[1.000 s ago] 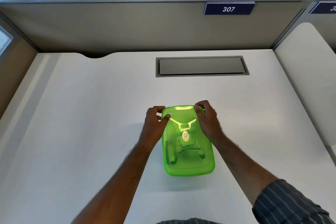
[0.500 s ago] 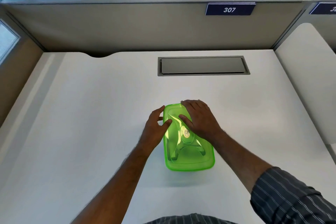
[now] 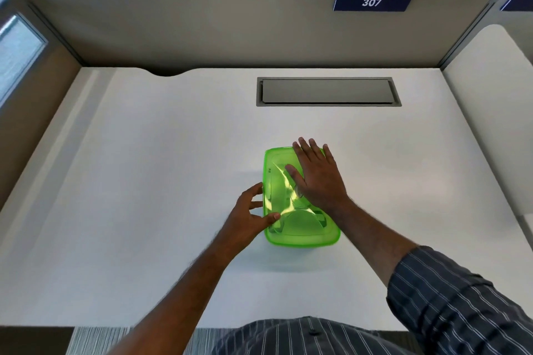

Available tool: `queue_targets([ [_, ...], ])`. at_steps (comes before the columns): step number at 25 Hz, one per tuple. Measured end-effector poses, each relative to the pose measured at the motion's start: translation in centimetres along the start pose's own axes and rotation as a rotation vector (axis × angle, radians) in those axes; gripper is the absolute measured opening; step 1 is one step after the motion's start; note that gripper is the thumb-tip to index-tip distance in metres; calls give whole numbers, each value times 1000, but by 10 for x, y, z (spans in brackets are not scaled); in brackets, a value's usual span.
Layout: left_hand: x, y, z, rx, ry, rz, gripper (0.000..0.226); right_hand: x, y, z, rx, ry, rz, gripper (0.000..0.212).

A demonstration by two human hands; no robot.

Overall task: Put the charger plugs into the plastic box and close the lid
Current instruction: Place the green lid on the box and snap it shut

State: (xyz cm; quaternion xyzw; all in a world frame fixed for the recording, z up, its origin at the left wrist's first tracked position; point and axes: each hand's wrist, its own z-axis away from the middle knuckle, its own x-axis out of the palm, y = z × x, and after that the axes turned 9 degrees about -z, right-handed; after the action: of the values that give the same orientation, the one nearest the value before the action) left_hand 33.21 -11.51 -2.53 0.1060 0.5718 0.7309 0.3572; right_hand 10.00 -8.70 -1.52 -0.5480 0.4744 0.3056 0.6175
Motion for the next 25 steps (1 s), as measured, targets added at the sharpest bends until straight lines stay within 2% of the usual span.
queue_targets([
  [5, -1, -15, 15, -109, -1, -142, 43, 3, 2, 1, -5, 56, -8, 64],
  [8, 0, -22, 20, -204, -143, -183, 63, 3, 2, 1, -7, 60, -1, 62],
  [10, 1, -24, 24, -209, -190, -167, 61, 4, 3, 1, -8, 66, 5, 62],
  [14, 7, -28, 28, -189, -159, 2, 46, 6, 5, 0, -12, 81, 5, 62],
  [16, 10, -29, 30, -187, -138, 56, 45, 7, 4, 0, -13, 86, 6, 62],
  [19, 13, -30, 31, -179, -126, 62, 49, 8, 5, 0, -17, 95, 7, 61],
  [25, 15, -33, 33, -152, -76, 12, 37, 10, 5, 0, -22, 98, 22, 61],
])
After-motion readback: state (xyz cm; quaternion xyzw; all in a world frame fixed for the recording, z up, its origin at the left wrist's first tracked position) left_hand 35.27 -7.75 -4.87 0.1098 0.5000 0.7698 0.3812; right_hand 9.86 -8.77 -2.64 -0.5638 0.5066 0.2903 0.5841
